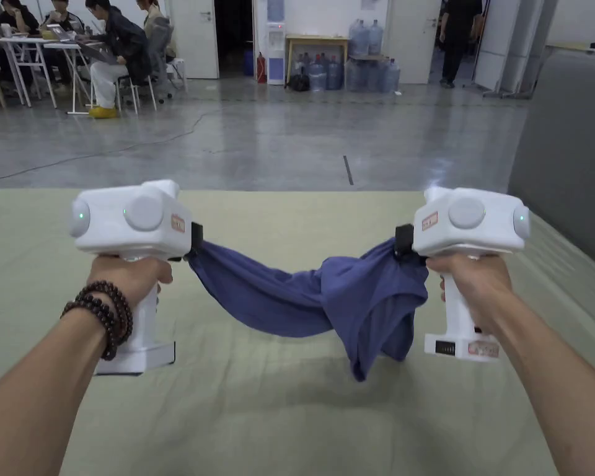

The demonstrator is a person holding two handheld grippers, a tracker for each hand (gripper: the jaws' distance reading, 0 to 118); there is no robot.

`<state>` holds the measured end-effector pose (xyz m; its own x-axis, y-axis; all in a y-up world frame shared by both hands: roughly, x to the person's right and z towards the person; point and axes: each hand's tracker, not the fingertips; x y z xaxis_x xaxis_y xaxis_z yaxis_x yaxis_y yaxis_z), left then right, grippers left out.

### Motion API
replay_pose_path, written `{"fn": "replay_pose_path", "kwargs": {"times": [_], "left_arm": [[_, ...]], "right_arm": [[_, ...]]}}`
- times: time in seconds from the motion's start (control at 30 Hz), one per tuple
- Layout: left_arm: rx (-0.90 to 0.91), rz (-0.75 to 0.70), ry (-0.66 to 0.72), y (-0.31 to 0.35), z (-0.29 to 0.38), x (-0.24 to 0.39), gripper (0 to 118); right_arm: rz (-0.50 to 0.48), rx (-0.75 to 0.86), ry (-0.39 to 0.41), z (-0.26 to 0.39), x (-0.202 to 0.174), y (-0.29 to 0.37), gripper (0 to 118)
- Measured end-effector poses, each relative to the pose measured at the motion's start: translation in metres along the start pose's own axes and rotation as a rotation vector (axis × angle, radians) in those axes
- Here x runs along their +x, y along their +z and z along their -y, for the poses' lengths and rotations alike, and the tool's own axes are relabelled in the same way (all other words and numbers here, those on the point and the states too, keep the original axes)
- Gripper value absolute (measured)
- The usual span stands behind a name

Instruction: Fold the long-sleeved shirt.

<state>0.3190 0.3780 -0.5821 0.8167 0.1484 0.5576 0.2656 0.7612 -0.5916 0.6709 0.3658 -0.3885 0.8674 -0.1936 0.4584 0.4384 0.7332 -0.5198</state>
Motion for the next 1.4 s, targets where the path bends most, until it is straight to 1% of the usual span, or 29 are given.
{"fn": "replay_pose_path", "kwargs": {"times": [0.1, 0.23, 0.37, 0.4, 0.47, 0.53, 0.6, 0.63, 0.7, 0.77, 0.83, 0.87, 0.9, 0.93, 0.97, 1.0, 1.1, 1.13, 1.17, 1.2, 1.23, 1.27, 1.3, 1.33, 1.37, 1.4], "left_arm": [[0.003, 0.017, -0.026, 0.018, 0.041, -0.004, 0], [-0.025, 0.001, -0.042, 0.058, 0.125, -0.011, 0], [-0.107, 0.045, 0.055, 0.106, 0.223, -0.021, 0], [-0.135, 0.036, 0.043, 0.118, 0.252, -0.021, 0], [-0.177, 0.008, 0.012, 0.138, 0.297, -0.019, 0], [-0.220, 0.016, 0.018, 0.149, 0.333, -0.027, 0], [-0.254, 0.031, 0.044, 0.156, 0.361, -0.031, 0], [-0.262, 0.024, 0.048, 0.153, 0.370, -0.035, 0], [-0.282, 0.015, 0.047, 0.149, 0.379, -0.038, 0], [-0.262, 0.027, 0.068, 0.147, 0.380, -0.042, 7], [-0.208, 0.041, 0.137, 0.154, 0.369, -0.046, 19], [-0.207, 0.038, 0.135, 0.157, 0.363, -0.048, 60], [-0.216, 0.034, 0.119, 0.162, 0.357, -0.043, 107], [-0.211, 0.037, 0.107, 0.166, 0.351, -0.043, 118], [-0.120, 0.046, 0.073, 0.177, 0.344, -0.042, 118], [-0.124, 0.044, 0.066, 0.183, 0.337, -0.041, 118], [-0.107, 0.038, 0.051, 0.220, 0.318, -0.006, 118], [-0.095, 0.041, 0.051, 0.228, 0.314, -0.001, 105], [-0.083, 0.046, 0.053, 0.221, 0.314, -0.011, 76], [-0.077, 0.047, 0.050, 0.222, 0.313, -0.010, 30], [-0.087, 0.033, 0.038, 0.220, 0.313, -0.007, 0], [-0.090, 0.015, 0.027, 0.220, 0.316, -0.005, 0], [-0.109, 0.028, 0.044, 0.207, 0.320, -0.013, 0], [-0.127, 0.038, 0.038, 0.203, 0.321, -0.015, 0], [-0.162, 0.052, 0.051, 0.198, 0.324, -0.017, 0], [-0.167, 0.054, 0.058, 0.194, 0.328, -0.019, 0]], "right_arm": [[-0.026, -0.006, -0.013, 0.041, 0.007, 0.017, 24], [-0.031, -0.035, -0.012, 0.122, 0.018, 0.058, 24], [-0.010, -0.137, -0.025, 0.216, 0.039, 0.095, 24], [-0.001, -0.169, -0.045, 0.242, 0.043, 0.108, 24], [-0.001, -0.205, -0.052, 0.285, 0.048, 0.131, 24], [0.022, -0.258, -0.067, 0.319, 0.051, 0.147, 24], [0.026, -0.292, -0.047, 0.344, 0.050, 0.155, 24], [0.042, -0.311, -0.025, 0.351, 0.050, 0.155, 24], [0.060, -0.323, -0.009, 0.355, 0.048, 0.149, 24], [0.065, -0.314, -0.008, 0.350, 0.048, 0.148, 24], [0.049, -0.246, -0.047, 0.340, 0.047, 0.161, 27], [0.036, -0.228, -0.070, 0.332, 0.047, 0.168, 48], [0.034, -0.196, -0.081, 0.326, 0.047, 0.175, 89], [0.031, -0.166, -0.088, 0.319, 0.046, 0.183, 118], [0.028, -0.065, -0.104, 0.313, 0.044, 0.205, 118], [-0.001, -0.023, -0.104, 0.300, 0.042, 0.216, 118], [0.036, 0.053, -0.166, 0.285, 0.038, 0.249, 118], [0.018, 0.035, -0.160, 0.283, 0.038, 0.256, 118], [0.007, -0.021, -0.134, 0.279, 0.036, 0.260, 118], [-0.006, -0.047, -0.092, 0.280, 0.034, 0.263, 115], [-0.005, 0.010, -0.055, 0.281, 0.035, 0.256, 76], [0.037, 0.043, -0.043, 0.283, 0.032, 0.258, 5], [0.115, 0.041, -0.031, 0.285, 0.029, 0.254, 2], [0.173, 0.041, -0.021, 0.288, 0.034, 0.283, 2], [0.159, 0.012, -0.006, 0.291, 0.033, 0.268, 2], [0.109, -0.018, -0.027, 0.292, 0.037, 0.273, 2]]}}
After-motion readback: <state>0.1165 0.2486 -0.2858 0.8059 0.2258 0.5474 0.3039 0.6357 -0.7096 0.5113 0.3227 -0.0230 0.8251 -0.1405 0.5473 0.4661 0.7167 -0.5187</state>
